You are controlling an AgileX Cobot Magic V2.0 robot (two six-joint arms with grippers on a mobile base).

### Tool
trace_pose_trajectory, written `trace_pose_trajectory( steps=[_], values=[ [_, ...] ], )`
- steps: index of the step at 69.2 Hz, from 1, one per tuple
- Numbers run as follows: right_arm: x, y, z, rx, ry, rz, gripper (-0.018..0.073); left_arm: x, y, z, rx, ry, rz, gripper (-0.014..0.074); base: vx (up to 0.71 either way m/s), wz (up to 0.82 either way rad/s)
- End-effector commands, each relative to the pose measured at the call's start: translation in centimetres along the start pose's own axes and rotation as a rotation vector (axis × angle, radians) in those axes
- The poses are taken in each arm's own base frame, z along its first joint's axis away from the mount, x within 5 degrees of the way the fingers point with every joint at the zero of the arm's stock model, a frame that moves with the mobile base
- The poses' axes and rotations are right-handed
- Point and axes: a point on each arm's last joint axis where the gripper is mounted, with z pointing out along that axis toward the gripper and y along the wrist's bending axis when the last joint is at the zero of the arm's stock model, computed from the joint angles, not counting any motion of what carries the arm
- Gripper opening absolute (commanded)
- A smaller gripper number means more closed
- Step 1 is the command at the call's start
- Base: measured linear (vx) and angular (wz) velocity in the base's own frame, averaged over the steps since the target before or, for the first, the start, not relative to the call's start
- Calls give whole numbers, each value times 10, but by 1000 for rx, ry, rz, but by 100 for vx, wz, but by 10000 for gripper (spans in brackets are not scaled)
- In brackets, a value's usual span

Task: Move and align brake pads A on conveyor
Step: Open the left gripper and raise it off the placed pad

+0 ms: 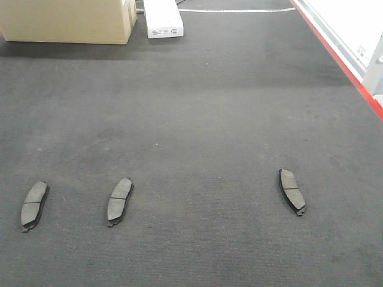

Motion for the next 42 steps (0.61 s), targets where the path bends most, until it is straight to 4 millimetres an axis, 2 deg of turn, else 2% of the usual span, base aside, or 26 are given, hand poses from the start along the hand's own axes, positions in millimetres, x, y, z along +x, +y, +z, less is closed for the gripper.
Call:
trace_pose_trajectory(
  steps=[1,9,18,33,42],
  values=[
    [-18,-1,-4,16,-120,-8,-3,1,1,-17,39,-159,-3,423,0,0],
    [-18,-1,-4,16,-120,-8,-3,17,4,-28,57,-196,-31,423,0,0],
    [-18,-1,-4,15,-121,-8,-3,29,4,-31,92,-202,-72,423,0,0],
    [-19,-1,-4,18,-124,-10,-2,32,6,-33,78,-227,-53,423,0,0],
    [-20,-3,10,20,-53,-10,1,33,6,-33,77,-216,-56,423,0,0]
  ],
)
